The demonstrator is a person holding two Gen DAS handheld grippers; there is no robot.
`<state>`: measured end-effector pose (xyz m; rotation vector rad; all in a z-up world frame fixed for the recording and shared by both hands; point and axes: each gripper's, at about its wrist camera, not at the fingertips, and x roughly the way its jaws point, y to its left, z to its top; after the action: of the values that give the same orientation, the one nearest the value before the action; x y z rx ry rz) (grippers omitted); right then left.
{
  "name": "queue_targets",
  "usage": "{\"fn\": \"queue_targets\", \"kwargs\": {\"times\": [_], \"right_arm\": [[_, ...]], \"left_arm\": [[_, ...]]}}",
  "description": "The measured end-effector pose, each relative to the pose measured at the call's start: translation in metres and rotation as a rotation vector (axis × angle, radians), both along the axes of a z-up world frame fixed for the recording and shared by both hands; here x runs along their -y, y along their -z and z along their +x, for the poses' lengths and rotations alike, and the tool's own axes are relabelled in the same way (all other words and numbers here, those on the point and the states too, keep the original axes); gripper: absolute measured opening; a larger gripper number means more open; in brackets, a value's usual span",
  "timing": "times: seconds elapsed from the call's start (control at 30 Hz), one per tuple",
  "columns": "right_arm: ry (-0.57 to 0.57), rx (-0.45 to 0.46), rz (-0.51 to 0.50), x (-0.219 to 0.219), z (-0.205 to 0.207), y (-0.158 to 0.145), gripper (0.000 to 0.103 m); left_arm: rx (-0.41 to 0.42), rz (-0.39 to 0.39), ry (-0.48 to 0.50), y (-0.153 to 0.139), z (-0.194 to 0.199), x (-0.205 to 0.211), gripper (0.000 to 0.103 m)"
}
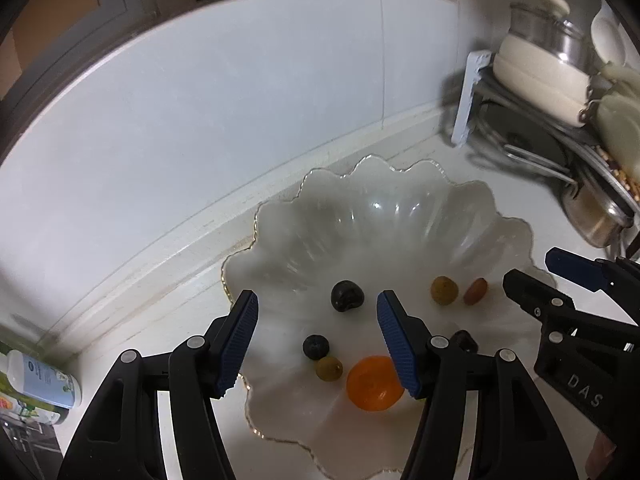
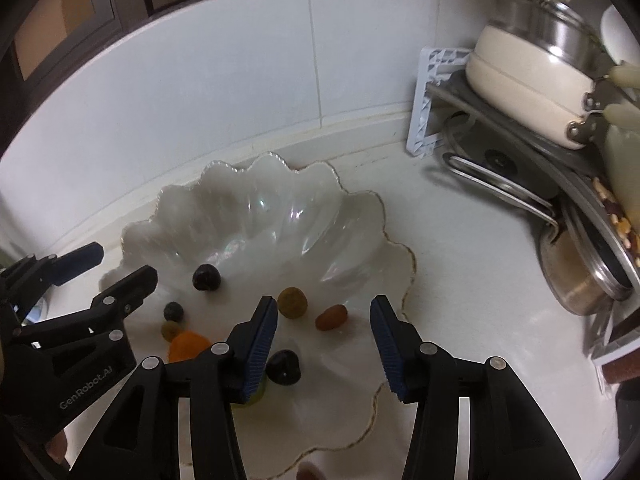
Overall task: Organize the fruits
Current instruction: 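Withdraw both open tools from the bowl toward the remaining date and blueberry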
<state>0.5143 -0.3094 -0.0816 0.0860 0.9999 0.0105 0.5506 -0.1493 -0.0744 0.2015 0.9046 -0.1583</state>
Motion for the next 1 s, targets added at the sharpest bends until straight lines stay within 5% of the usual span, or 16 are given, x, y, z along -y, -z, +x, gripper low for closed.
{"fn": "queue_targets", "kwargs": {"times": [1.0], "right_arm": [[0.066, 0.248, -0.049, -0.019, -0.128, -0.086, 0.050]], "left_arm": [[0.220, -0.103, 0.145, -0.077, -0.118, -0.015, 0.061]]}}
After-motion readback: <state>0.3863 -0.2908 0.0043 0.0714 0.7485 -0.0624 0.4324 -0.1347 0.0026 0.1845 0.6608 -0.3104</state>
